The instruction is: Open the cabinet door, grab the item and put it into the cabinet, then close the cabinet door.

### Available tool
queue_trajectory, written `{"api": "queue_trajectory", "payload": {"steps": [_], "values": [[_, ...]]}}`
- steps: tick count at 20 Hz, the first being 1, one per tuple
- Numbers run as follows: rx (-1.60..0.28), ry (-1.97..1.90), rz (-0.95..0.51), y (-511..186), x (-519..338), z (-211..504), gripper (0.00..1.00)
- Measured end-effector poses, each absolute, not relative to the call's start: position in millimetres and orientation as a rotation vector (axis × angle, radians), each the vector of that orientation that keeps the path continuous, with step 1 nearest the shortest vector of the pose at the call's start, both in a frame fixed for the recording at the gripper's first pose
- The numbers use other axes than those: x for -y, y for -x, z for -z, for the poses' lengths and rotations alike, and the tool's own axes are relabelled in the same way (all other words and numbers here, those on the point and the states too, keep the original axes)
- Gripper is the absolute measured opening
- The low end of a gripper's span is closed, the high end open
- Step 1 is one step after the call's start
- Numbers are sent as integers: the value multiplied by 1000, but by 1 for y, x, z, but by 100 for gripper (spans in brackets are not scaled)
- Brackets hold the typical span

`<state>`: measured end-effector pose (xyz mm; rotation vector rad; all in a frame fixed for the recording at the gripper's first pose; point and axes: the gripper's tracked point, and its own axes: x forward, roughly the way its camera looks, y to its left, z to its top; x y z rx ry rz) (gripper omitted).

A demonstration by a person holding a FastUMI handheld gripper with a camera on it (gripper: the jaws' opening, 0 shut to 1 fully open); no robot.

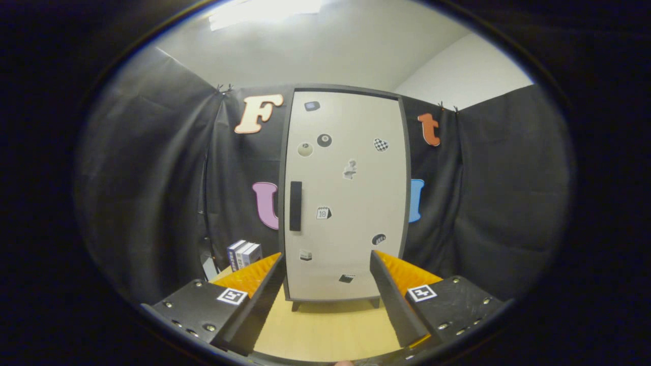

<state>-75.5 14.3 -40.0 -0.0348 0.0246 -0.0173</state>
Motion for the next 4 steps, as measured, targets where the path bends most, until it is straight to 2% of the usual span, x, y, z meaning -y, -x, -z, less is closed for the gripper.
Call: {"api": "queue_trajectory", "payload": {"steps": [4], "values": [[-25,22,10,77,-18,39,99]]}}
